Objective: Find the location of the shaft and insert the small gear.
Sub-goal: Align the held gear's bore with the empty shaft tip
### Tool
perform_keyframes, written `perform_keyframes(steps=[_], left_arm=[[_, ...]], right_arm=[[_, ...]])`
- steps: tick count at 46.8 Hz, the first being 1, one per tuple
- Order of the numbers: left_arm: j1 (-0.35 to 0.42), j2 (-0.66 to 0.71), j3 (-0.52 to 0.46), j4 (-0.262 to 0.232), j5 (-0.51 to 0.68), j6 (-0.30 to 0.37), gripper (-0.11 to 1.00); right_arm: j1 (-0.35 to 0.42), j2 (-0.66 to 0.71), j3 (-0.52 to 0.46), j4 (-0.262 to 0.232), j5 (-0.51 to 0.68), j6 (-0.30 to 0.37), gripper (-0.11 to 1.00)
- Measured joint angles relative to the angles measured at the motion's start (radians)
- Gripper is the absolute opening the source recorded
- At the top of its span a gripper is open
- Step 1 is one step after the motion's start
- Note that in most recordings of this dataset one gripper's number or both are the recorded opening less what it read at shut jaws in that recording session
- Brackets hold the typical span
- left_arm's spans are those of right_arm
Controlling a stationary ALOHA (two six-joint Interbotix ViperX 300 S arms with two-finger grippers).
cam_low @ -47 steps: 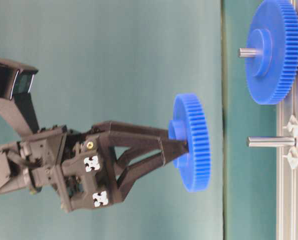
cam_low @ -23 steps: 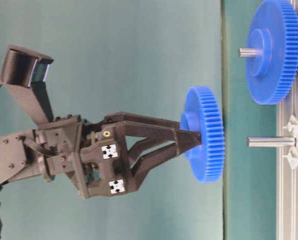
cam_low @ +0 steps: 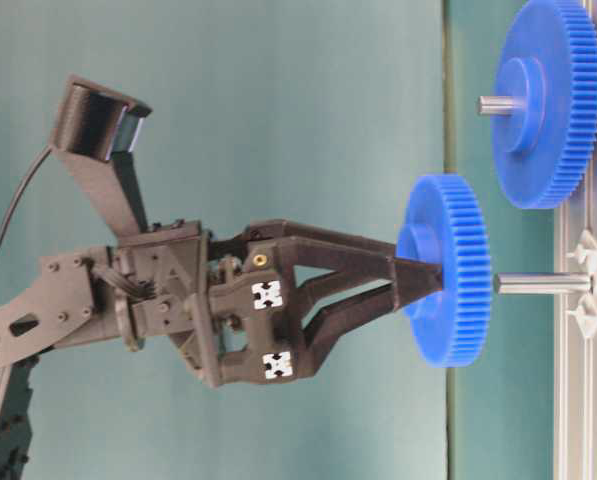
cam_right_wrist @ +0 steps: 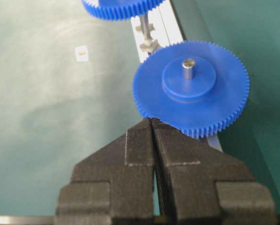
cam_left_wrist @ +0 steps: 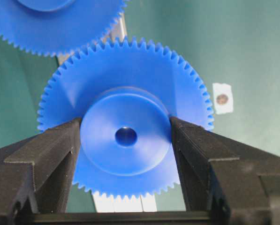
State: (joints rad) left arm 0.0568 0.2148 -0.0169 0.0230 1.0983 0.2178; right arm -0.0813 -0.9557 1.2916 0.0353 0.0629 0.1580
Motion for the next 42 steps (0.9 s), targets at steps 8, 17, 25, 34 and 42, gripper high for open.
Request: perform_keyframes(steps=[8, 17, 25, 34, 42], left_arm=[[0.000, 0.014, 0.000, 0.000, -0.002, -0.005, 0.63], [0.000, 0.021, 0.003, 0.000, -0.002, -0.008, 0.63], [0.000, 0.021, 0.018, 0.000, -0.006, -0.011, 0.63], [0.000, 0.021, 0.040, 0.000, -0.018, -0.012, 0.63], [0.002, 0.021, 0.046, 0.000, -0.037, -0.012, 0.63]], right_arm=[[0.000, 0.000, 0.000, 0.000, 0.000, 0.000, 0.01], [0.000, -0.002, 0.000, 0.000, 0.000, 0.000, 0.01], [0.000, 0.000, 0.000, 0.000, 0.000, 0.000, 0.01], [0.000, 0.000, 0.000, 0.000, 0.000, 0.000, 0.01], [0.000, 0.000, 0.000, 0.000, 0.000, 0.002, 0.01]])
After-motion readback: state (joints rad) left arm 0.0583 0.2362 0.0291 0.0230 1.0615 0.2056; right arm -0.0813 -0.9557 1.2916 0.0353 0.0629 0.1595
